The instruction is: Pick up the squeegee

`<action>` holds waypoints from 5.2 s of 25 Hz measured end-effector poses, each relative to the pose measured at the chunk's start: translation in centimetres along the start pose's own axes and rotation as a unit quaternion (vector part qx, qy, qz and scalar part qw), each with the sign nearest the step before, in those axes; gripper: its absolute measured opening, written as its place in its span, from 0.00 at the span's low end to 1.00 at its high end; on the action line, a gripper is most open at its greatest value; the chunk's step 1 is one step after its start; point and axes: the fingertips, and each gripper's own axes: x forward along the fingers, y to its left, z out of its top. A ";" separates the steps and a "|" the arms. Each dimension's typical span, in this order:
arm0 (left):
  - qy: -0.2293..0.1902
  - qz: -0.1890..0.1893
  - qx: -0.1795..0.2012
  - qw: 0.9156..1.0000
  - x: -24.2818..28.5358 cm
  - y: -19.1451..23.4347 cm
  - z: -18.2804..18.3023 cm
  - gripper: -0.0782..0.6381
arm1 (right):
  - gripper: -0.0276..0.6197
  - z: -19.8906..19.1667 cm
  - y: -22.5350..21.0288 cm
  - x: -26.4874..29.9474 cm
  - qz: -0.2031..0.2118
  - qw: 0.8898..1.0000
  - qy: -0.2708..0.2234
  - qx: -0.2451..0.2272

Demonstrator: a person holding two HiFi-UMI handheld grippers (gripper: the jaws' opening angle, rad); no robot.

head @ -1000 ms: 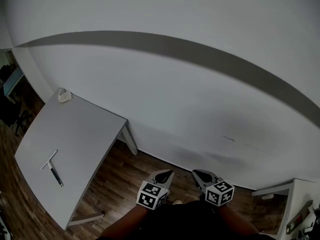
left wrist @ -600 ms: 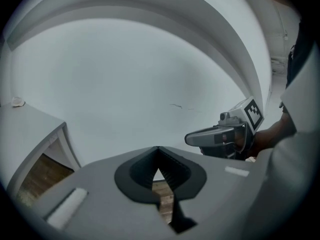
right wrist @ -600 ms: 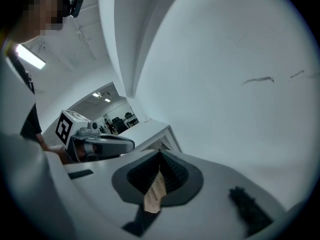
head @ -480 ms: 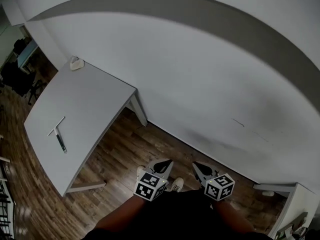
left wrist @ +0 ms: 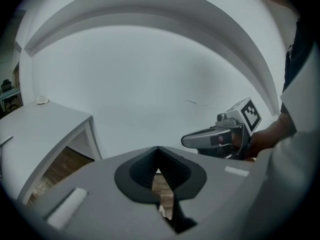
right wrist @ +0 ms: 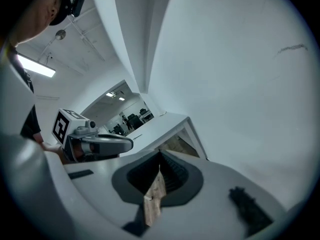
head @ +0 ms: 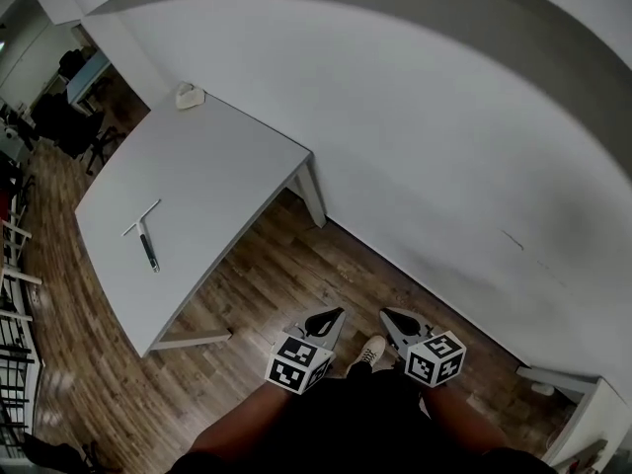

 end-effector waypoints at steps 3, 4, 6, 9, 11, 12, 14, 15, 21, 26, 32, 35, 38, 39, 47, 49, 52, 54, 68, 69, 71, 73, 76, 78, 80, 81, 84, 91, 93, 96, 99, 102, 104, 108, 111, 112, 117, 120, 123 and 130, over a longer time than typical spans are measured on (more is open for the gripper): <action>0.006 0.009 -0.012 1.000 -1.6 1.5 -1.9 0.12 | 0.05 -0.5 1.6 1.9 0.012 1.000 0.011 -0.005; 0.006 0.011 -0.014 1.000 -2.3 2.0 -2.4 0.12 | 0.05 -0.7 2.2 2.4 0.015 1.000 0.015 -0.007; -0.002 0.018 -0.021 1.000 -3.8 2.8 -2.6 0.12 | 0.05 -0.9 3.5 3.4 0.019 1.000 0.020 -0.010; -0.008 0.027 -0.027 0.999 -6.0 4.5 -3.6 0.12 | 0.05 -1.2 5.7 5.0 0.025 0.999 0.023 -0.018; -0.015 0.034 -0.031 0.999 -7.6 5.8 -3.9 0.12 | 0.05 -1.4 7.2 6.2 0.028 0.999 0.025 -0.025; -0.018 0.036 -0.032 0.999 -8.4 6.4 -4.2 0.12 | 0.05 -1.5 8.0 6.8 0.028 0.999 0.026 -0.028; -0.026 0.040 -0.035 0.998 -10.1 7.5 -4.6 0.12 | 0.05 -1.9 9.7 7.9 0.029 0.999 0.027 -0.032; -0.030 0.042 -0.036 0.998 -11.0 8.1 -4.9 0.12 | 0.05 -2.2 10.6 8.4 0.030 0.999 0.029 -0.034; -0.048 0.060 -0.049 0.996 -16.9 11.9 -8.1 0.12 | 0.05 -4.4 16.5 12.0 0.046 0.995 0.047 -0.069; -0.053 0.073 -0.061 0.994 -21.4 14.3 -11.3 0.12 | 0.05 -5.3 21.3 14.3 0.055 0.994 0.048 -0.083; -0.076 0.089 -0.079 0.990 -25.9 16.3 -14.2 0.12 | 0.05 -7.0 26.1 16.3 0.065 0.991 0.061 -0.104; -0.082 0.100 -0.092 0.987 -28.0 17.7 -16.1 0.12 | 0.05 -8.0 28.2 17.8 0.072 0.989 0.067 -0.110; -0.090 0.115 -0.108 0.983 -30.0 19.1 -18.0 0.12 | 0.05 -8.9 30.6 19.2 0.084 0.986 0.076 -0.122; -0.095 0.120 -0.114 0.982 -30.7 19.7 -18.5 0.12 | 0.05 -9.2 31.4 19.7 0.088 0.985 0.080 -0.127; -0.128 0.163 -0.150 0.967 -36.4 23.1 -21.4 0.12 | 0.05 -10.4 36.7 23.1 0.116 0.975 0.099 -0.159; -0.135 0.177 -0.157 0.962 -37.8 23.9 -22.3 0.12 | 0.05 -10.7 37.9 24.0 0.126 0.972 0.105 -0.169; -0.142 0.200 -0.172 0.954 -39.7 24.9 -23.5 0.12 | 0.05 -11.0 39.7 25.1 0.143 0.966 0.113 -0.182; -0.149 0.214 -0.182 0.948 -40.7 25.4 -24.2 0.12 | 0.05 -11.2 40.7 25.8 0.155 0.962 0.119 -0.190; -0.176 0.303 -0.242 0.905 -47.2 26.4 -29.8 0.12 | 0.05 -14.7 49.0 30.8 0.263 0.918 0.172 -0.243; -0.178 0.310 -0.246 0.901 -47.7 26.5 -30.2 0.12 | 0.05 -15.0 49.6 31.0 0.269 0.914 0.175 -0.247; -0.183 0.322 -0.252 0.894 -48.6 26.8 -30.7 0.12 | 0.05 -15.5 50.5 31.5 0.279 0.909 0.182 -0.252; -0.188 0.330 -0.257 0.888 -49.1 27.1 -31.2 0.12 | 0.05 -16.0 51.1 32.0 0.287 0.904 0.185 -0.255; -0.193 0.340 -0.263 0.882 -49.0 27.6 -31.9 0.12 | 0.05 -16.5 51.3 32.8 0.297 0.899 0.188 -0.260; -0.193 0.345 -0.265 0.879 -48.9 28.1 -32.1 0.12 | 0.05 -16.5 51.2 33.3 0.302 0.897 0.188 -0.263; -0.194 0.349 -0.265 0.877 -49.0 28.6 -31.9 0.12 | 0.05 -16.2 51.2 33.9 0.303 0.896 0.188 -0.265; -0.196 0.351 -0.265 0.876 -49.1 28.9 -31.7 0.12 | 0.05 -16.0 51.2 34.2 0.303 0.896 0.187 -0.265; -0.201 0.355 -0.264 0.874 -49.2 29.9 -30.9 0.12 | 0.05 -15.1 51.3 35.1 0.306 0.895 0.184 -0.266; -0.195 0.352 -0.262 0.877 -47.7 32.6 -29.2 0.12 | 0.05 -13.1 49.8 37.6 0.304 0.898 0.180 -0.261; -0.191 0.349 -0.263 0.879 -46.9 33.8 -28.5 0.12 | 0.05 -12.4 48.9 38.8 0.301 0.901 0.181 -0.256; -0.183 0.345 -0.264 0.882 -45.5 35.7 -27.4 0.12 | 0.05 -11.1 47.4 40.6 0.295 0.904 0.183 -0.249; -0.177 0.340 -0.265 0.885 -44.1 37.4 -25.8 0.12 | 0.05 -9.4 45.7 42.4 0.287 0.909 0.185 -0.237; -0.170 0.341 -0.263 0.886 -43.3 39.2 -24.0 0.12 | 0.05 -7.4 44.5 44.2 0.285 0.912 0.186 -0.229; -0.167 0.346 -0.261 0.886 -43.1 40.6 -22.8 0.12 | 0.05 -6.1 44.2 45.6 0.288 0.912 0.185 -0.225; -0.164 0.360 -0.261 0.881 -42.5 43.0 -20.7 0.12 | 0.05 -3.6 43.5 48.2 0.300 0.910 0.182 -0.222; -0.160 0.375 -0.263 0.875 -42.1 44.7 -19.7 0.12 | 0.05 -2.0 42.9 50.1 0.309 0.909 0.178 -0.217; -0.159 0.379 -0.263 0.873 -42.0 45.1 -19.4 0.12 | 0.05 -1.6 42.8 50.7 0.312 0.908 0.179 -0.215; -0.151 0.403 -0.269 0.862 -41.7 47.0 -18.3 0.12 | 0.05 -0.6 41.6 53.7 0.330 0.903 0.192 -0.199; -0.151 0.418 -0.280 0.851 -41.8 48.2 -18.0 0.12 | 0.05 -0.1 41.4 55.3 0.344 0.899 0.197 -0.186; -0.170 0.426 -0.309 0.833 -42.1 49.1 -17.7 0.12 | 0.05 0.2 41.3 56.6 0.359 0.893 0.200 -0.186; -0.150 0.453 -0.316 0.820 -42.2 50.2 -18.2 0.12 | 0.05 0.4 39.4 59.7 0.359 0.893 0.212 -0.170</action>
